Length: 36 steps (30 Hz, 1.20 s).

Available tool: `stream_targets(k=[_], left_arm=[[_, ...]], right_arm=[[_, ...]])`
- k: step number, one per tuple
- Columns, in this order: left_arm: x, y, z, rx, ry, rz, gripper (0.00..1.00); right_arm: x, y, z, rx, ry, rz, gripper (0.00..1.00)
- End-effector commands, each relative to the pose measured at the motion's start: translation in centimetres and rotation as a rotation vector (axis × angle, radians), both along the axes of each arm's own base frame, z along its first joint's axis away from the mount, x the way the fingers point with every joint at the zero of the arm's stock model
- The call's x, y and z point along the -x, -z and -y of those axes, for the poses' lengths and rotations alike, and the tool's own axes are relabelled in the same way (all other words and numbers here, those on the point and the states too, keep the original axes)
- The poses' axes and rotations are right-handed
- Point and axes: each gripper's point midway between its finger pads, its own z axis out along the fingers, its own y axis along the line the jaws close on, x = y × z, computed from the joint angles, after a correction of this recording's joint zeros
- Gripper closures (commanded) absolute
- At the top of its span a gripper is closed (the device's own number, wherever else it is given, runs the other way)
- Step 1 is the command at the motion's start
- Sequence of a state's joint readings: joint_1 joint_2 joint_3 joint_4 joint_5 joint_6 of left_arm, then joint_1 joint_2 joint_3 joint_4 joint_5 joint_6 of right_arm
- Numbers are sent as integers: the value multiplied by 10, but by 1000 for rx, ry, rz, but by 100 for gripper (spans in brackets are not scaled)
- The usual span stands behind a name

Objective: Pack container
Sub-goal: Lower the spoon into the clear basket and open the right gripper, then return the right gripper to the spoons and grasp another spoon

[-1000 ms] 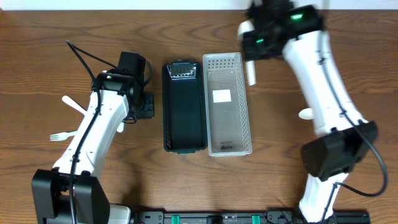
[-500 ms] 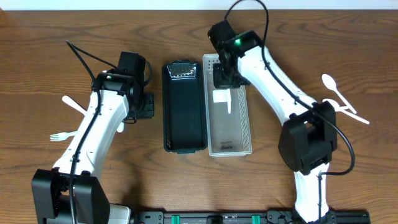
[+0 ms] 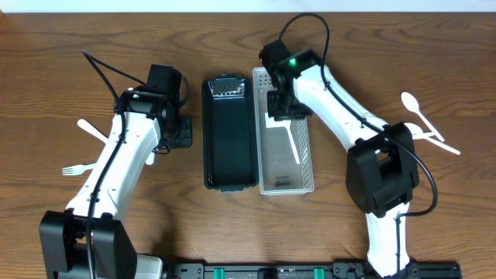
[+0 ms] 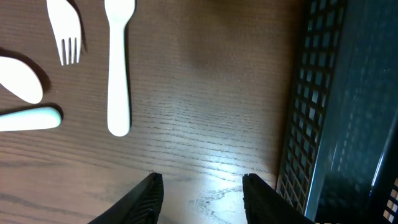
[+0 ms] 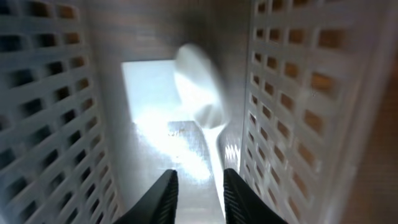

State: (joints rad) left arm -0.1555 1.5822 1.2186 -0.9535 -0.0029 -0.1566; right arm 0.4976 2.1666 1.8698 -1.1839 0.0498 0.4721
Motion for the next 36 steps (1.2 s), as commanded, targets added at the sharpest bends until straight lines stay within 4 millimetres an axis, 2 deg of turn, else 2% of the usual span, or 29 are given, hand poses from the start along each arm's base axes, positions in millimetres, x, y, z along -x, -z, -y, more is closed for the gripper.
stream_targets(k=[1,2,4,5,6,8,10,12,14,16,17,21,25,28,29,31,33,36], left_arm=[[1,3,0,-8,7,-10,54],[1,3,0,-8,7,-10,54],[1,3,0,-8,7,-10,53],[1,3,0,-8,7,-10,53],[1,3,0,-8,7,-11,53],[1,3,0,-8,7,-11,53],[1,3,0,-8,7,-11,53],[1,3,0,-8,7,-10,53],[1,3,0,-8,7,-10,53],[1,3,0,-8,7,-10,53],[1,3,0,-8,7,-10,53],[1,3,0,-8,7,-10,53],[1,3,0,-8,7,-9,53],[1,3,0,-8,7,-9,53],[1,3,0,-8,7,-10,53],[1,3,0,-8,7,-10,53],[1,3,0,-8,7,-11,53],[1,3,0,-8,7,-11,53]], right_arm=[[-34,-53,7,-18,-49,133,66],[-42,-71,16,-9,-30,169,64],[-58,-114,49,20,38,255,57],[-64,-132,66,32,75,290,49],[-71,-154,93,50,118,333,37],[-80,-176,128,79,81,375,29],[-81,-184,167,127,-20,364,18],[-70,-175,197,138,-152,282,13],[-55,-163,221,126,-172,193,11],[-37,-148,245,104,-121,102,10],[-29,-141,256,98,-76,61,14],[-8,-111,287,62,226,-48,16],[19,-80,296,64,485,-177,28],[36,-57,298,99,773,-245,20],[39,-48,296,96,852,-258,14],[41,-31,291,80,944,-274,9],[39,-12,289,68,1012,-266,9],[28,12,290,43,1026,-217,9]])
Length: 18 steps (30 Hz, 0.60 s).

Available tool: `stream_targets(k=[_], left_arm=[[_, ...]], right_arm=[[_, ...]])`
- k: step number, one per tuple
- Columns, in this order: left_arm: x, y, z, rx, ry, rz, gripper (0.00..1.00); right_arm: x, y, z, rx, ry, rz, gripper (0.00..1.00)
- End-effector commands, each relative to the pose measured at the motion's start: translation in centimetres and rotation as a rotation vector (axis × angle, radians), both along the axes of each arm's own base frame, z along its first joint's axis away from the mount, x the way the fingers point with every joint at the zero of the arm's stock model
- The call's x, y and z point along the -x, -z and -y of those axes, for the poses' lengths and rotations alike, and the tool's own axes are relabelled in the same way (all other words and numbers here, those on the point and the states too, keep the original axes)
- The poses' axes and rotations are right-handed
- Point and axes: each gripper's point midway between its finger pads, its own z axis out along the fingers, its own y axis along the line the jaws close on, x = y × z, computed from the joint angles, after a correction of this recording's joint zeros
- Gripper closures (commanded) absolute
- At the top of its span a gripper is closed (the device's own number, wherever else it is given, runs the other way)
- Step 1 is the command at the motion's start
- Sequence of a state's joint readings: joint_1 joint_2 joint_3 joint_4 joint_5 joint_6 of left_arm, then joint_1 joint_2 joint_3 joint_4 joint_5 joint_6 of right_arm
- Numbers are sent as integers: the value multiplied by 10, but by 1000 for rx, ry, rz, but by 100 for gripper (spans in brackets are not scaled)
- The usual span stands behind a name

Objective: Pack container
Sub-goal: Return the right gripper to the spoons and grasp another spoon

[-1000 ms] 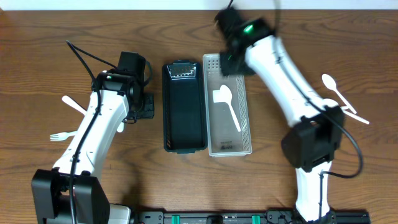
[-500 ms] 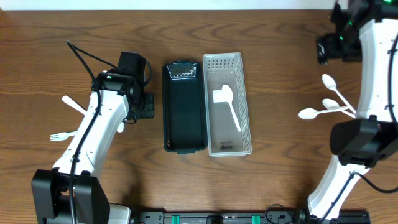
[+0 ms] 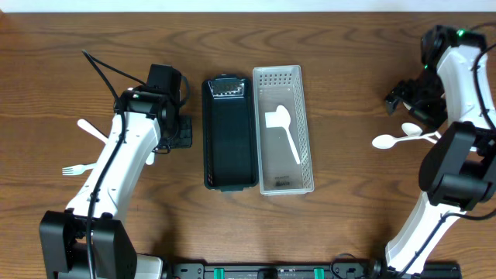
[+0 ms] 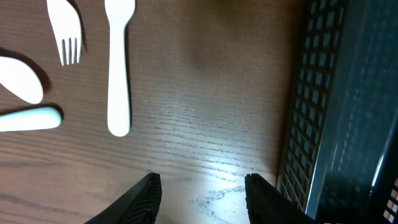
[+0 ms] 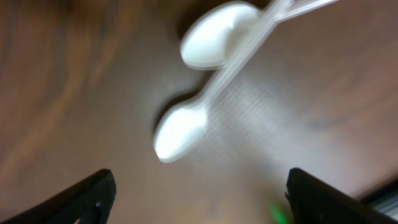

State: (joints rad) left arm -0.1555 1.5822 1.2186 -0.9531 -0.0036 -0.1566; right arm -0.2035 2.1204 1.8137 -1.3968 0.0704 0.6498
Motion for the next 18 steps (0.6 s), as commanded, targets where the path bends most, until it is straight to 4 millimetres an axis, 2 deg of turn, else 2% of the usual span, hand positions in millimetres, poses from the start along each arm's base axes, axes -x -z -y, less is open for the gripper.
stream_targets(k=[1,8,16,18], left_arm=[[1,3,0,-7,8,-12,53],[5,3,-1,-10,8,-29,53],[5,3,-1,-10,8,-29,53],[5,3,-1,-10,8,-29,53]], right_arm=[[-1,24,-1,4,151,16,9],[-7,60,0,12,151,76,14],[6,90,-2,10,153,67,15],[10,94,-3,10,153,60,19]])
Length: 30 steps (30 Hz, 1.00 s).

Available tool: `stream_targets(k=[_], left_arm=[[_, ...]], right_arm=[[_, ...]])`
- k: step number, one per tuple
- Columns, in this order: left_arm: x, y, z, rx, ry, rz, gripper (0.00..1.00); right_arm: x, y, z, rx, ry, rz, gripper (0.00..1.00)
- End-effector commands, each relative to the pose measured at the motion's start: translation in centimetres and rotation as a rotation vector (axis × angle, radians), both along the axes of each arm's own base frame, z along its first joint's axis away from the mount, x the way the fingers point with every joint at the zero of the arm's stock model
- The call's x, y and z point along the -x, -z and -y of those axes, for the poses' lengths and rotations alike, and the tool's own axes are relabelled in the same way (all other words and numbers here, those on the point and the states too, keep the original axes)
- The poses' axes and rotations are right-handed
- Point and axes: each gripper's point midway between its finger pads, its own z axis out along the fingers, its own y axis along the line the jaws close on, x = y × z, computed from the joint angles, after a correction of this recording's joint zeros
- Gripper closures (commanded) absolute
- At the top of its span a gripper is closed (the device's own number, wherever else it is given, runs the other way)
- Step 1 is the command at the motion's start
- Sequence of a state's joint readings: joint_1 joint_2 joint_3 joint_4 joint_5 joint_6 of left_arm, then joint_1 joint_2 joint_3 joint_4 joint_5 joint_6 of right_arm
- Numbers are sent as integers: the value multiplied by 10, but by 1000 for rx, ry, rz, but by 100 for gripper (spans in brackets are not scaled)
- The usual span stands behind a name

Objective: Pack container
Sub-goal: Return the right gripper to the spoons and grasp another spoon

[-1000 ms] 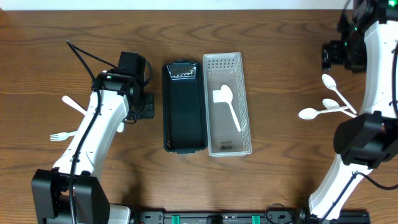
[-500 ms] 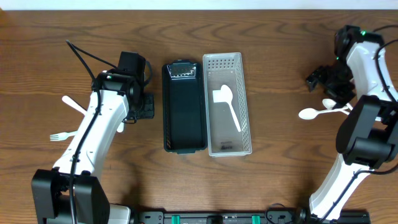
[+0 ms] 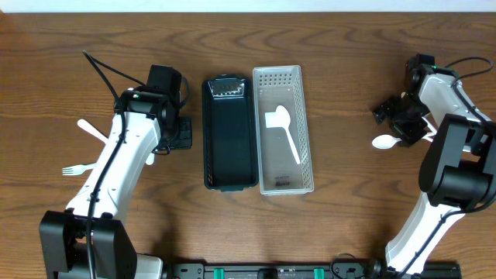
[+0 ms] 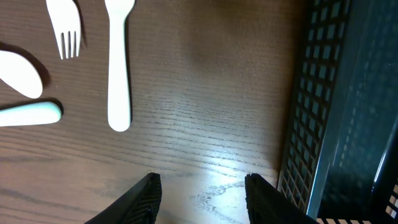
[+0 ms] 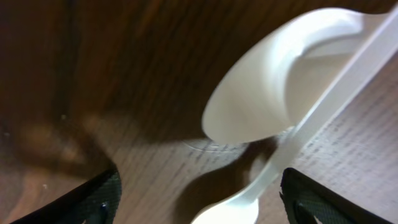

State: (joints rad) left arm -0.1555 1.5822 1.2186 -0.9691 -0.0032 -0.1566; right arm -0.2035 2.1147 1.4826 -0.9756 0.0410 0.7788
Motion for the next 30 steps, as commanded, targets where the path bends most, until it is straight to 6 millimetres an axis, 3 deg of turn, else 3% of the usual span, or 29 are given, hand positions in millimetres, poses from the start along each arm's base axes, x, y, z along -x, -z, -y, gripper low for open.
stream_targets(k=[1,6,16,18,24,27,30], left_arm=[[2,3,0,-8,8,-13,53],[2,3,0,-8,8,-13,53],[2,3,0,-8,8,-13,53],[2,3,0,-8,8,-13,53],[2,3,0,-8,8,-13,53],[2,3,0,-8,8,-13,53],[2,3,0,-8,8,-13,53]], right_arm=[[16,14,1,2,22,-46,22],[20,18,0,0,22,-59,57],[23,18,-1,-6,-32,-72,86],[23,18,-1,-7,-32,-72,99],[20,7,-1,-1,-73,-49,99],[8,-16,0,21,-106,19,99],[-10,-55,-2,53,-151,130,99]])
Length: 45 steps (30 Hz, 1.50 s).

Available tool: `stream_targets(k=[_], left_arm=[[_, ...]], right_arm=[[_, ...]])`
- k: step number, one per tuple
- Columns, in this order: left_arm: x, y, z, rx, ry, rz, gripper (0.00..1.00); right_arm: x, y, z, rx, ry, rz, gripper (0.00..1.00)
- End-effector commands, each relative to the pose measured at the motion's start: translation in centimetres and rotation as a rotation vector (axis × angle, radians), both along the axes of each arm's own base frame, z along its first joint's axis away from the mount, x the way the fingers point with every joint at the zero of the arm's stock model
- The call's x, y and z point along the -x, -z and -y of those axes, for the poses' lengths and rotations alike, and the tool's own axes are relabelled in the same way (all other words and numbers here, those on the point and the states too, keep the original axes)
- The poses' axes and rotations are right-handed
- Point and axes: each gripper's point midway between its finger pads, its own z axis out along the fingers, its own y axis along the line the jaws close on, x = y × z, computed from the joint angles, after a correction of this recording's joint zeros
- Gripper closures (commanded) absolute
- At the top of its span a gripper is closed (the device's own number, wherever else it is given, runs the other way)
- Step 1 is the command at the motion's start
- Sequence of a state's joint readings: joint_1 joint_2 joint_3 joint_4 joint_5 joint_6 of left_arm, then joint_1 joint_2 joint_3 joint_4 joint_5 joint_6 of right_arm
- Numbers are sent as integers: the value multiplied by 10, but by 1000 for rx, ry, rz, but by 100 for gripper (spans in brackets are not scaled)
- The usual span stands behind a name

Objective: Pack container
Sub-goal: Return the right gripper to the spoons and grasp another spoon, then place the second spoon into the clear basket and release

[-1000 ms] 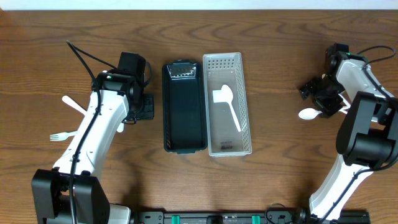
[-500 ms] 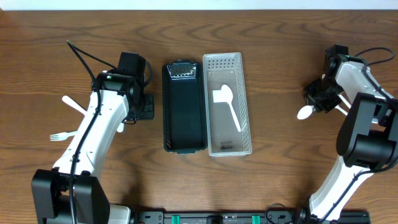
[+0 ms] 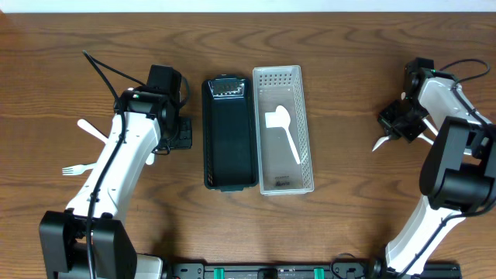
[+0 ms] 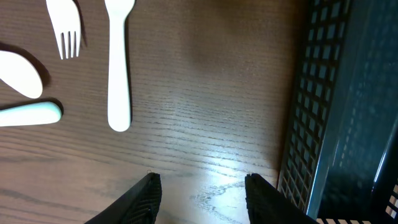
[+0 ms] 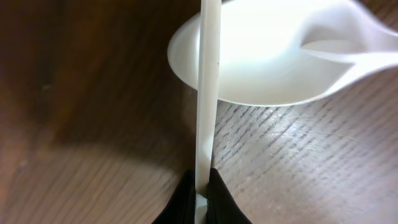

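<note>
A clear white container [image 3: 304, 159] holds one white spoon [image 3: 280, 124]; a black container [image 3: 229, 139] stands beside it on the left. At the table's right, my right gripper [image 5: 200, 186] is shut on the thin handle of a white utensil [image 5: 206, 106], seen edge-on. Its tip [image 3: 377, 144] shows in the overhead view. A second white spoon's bowl [image 5: 273, 68] lies on the wood under that handle. Left of the black container [image 4: 339, 112], my left gripper [image 4: 202, 196] hangs open just above bare table.
More white cutlery lies left of the left arm: a fork [image 4: 68, 28], a broad handle [image 4: 118, 68], a spoon bowl [image 4: 22, 74] and a pale handle [image 4: 31, 115]. The overhead view shows a fork [image 3: 74, 169] near the left edge.
My right gripper, open low over two crossed spoons, has shut on a thin white handle there. The left arm has not moved.
My right gripper was down inside the white container with a spoon in front of its fingers. Then it stood open over the spoons at the table's right, the spoon left lying in the container. It came closer to them, and now grips one handle.
</note>
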State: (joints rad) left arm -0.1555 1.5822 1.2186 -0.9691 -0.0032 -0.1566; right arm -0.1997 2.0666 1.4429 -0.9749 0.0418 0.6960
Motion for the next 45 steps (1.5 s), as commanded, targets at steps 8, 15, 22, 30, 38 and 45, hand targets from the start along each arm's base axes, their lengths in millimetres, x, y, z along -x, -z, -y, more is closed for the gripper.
stream_targets(k=[8,15,22,30,38,45], left_arm=[[1,3,0,-8,8,-13,53],[0,3,0,-7,8,-7,53],[0,2,0,-7,8,-5,53],[0,2,0,-7,8,-5,53],[0,3,0,-7,8,-6,53],[0,3,0,-7,8,-6,53]], right_arm=[[-69,-208,-68,105,-474,580,99],[-57,-256,-176,118,-815,695,99],[-41,-192,-247,4,-925,524,99],[-23,-104,-301,-51,-964,309,99],[-4,-41,-316,-106,-987,136,90],[-10,-47,-305,-104,-1017,146,50]])
